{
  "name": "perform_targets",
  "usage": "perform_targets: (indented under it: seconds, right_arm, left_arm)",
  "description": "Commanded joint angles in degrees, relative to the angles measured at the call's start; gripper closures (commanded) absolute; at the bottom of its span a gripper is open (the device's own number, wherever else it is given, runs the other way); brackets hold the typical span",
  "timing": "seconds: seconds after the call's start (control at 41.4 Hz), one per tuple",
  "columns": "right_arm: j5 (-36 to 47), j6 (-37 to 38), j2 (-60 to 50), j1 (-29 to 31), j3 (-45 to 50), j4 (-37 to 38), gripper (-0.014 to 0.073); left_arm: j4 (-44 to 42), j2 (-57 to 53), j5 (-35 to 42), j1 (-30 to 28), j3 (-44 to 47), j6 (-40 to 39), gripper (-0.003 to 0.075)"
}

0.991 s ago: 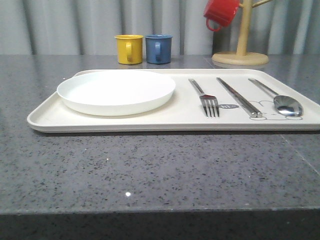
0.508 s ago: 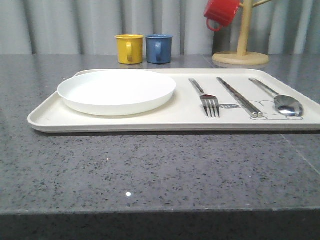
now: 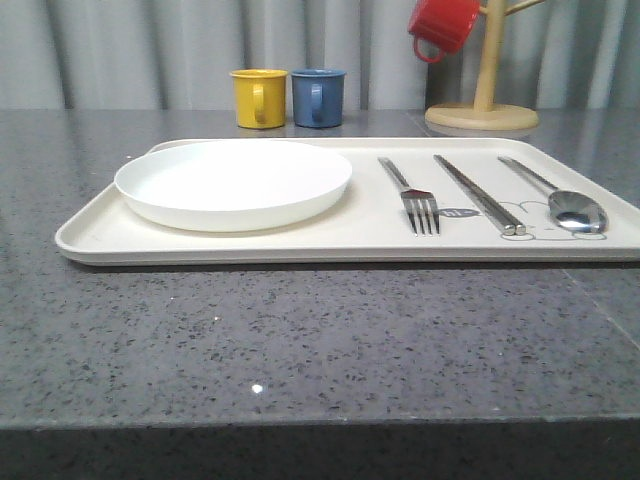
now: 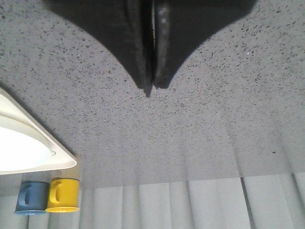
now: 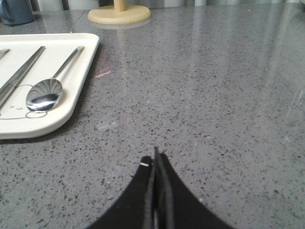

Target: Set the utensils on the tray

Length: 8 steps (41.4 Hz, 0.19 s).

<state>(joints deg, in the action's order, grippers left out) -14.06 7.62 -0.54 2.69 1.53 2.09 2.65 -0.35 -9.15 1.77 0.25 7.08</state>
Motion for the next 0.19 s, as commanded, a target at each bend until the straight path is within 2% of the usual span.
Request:
perform_targets:
  seconds: [0.0, 0.169]
  right_arm:
    - [4.06, -0.52, -0.99, 0.22, -0.19, 0.51, 0.0663]
    - [4.06, -0.52, -0.99, 0.22, -0.19, 0.51, 0.0663]
  left_arm:
    - [0.51, -1.11, 5.04, -0.20, 0.19, -0.44, 0.0739]
    - [0.51, -1.11, 5.04, -0.20, 0.19, -0.44, 0.0739]
